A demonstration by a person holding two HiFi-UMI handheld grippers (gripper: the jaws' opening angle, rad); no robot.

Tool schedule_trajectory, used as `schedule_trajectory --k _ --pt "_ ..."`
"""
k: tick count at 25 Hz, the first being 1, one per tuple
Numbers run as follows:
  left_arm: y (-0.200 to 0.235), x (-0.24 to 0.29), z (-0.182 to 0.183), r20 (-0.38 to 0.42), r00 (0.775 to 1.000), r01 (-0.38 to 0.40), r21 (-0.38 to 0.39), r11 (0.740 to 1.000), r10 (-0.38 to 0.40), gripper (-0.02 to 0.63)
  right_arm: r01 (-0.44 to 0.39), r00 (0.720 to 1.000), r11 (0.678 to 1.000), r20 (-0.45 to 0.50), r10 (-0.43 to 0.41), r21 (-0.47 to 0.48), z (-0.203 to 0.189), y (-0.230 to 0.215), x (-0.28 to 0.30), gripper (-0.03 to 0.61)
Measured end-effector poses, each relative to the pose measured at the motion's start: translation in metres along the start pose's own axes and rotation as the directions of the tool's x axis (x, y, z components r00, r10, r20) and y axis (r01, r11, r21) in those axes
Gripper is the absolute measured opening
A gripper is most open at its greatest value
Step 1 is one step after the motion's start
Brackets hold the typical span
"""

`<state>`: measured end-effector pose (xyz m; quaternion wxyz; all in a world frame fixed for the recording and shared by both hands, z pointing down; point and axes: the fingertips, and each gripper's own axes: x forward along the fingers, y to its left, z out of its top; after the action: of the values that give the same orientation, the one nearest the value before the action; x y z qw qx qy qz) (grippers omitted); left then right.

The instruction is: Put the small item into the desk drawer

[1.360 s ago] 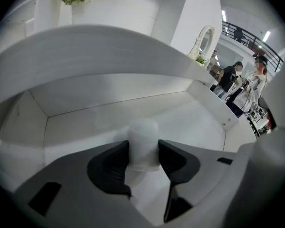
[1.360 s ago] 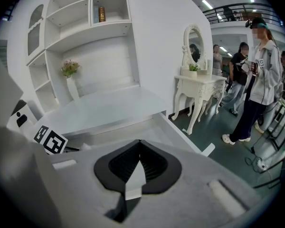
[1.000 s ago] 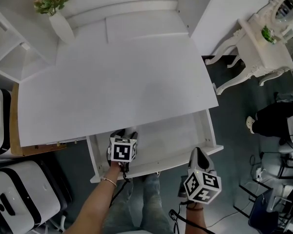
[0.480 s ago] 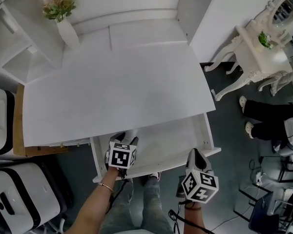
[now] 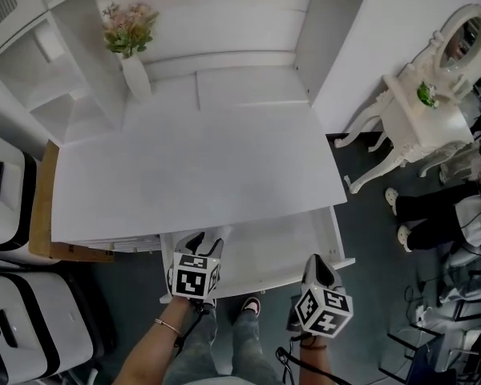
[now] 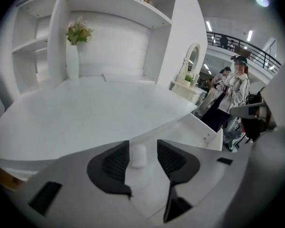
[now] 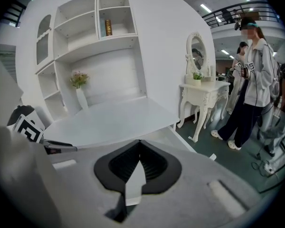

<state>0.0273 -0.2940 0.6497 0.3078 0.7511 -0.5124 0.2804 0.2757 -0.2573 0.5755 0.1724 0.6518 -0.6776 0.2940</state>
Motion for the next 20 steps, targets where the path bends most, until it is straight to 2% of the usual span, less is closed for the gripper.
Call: schedule_trajectory --k 5,10,15,20 --pt "0.01 -0.046 0.023 0.104 0.993 -0.049 -0.071 0.996 0.057 0.132 -0.023 0.999 0.999 0.031 0.025 -0.043 0.017 0.009 -0.012 0.005" --pt "0.016 -0.093 0.047 0.219 0.968 -0.094 -0.121 0.988 0.119 0.047 -0.056 0.995 0.994 0.074 0.063 -0.092 0.043 0.024 -0.023 0.005" --pt "0.022 -0.137 0.072 0.324 0.932 -0.119 -0.149 0.982 0.162 0.015 -0.083 0.987 0.986 0.125 0.102 -0.148 0.07 0.037 -0.035 0.005" --pt "0.028 -0.178 0.105 0.43 0.88 -0.151 -0.148 0.977 0.201 0.006 -0.086 0.975 0.978 0.186 0.121 -0.19 0.1 0.04 -0.051 0.005"
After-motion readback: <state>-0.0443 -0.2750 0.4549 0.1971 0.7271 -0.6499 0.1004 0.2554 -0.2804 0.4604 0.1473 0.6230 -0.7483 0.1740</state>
